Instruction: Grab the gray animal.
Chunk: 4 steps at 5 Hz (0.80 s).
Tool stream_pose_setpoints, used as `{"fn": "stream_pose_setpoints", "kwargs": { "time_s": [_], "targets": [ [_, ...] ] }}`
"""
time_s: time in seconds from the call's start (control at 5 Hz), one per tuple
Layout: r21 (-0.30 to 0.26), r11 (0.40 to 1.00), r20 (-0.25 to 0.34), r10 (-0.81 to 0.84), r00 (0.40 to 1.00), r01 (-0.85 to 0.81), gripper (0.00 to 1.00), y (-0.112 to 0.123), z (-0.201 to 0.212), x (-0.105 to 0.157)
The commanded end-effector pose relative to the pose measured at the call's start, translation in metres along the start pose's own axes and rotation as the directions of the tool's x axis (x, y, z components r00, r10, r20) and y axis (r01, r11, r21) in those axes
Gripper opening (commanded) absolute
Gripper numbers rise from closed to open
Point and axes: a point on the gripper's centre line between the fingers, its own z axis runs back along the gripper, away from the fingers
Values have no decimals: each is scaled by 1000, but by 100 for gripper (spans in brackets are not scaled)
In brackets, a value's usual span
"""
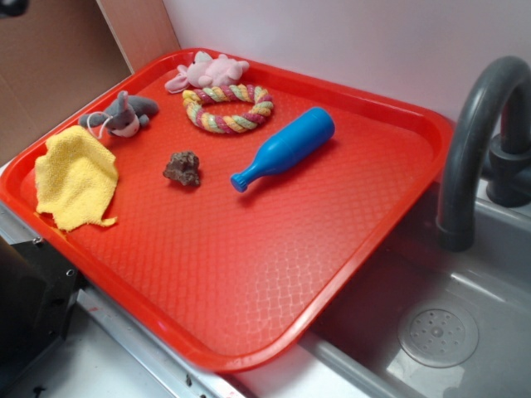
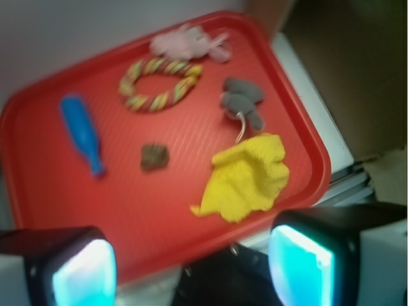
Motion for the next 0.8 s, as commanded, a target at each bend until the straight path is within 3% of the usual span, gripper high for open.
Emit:
{"fn": "stream_pose_setpoints", "kwargs": {
  "time_s": [0.0,0.2,0.4,0.6],
  "targets": [
    [49,953,248,278,928,-298,100,27,-38,40],
    [117,948,276,254,927,-295,100,33,-60,57],
    [103,938,274,293,916,-331,100,52,-88,85],
    [125,937,241,291,926,-327,100,62,-110,103]
  ]
}}
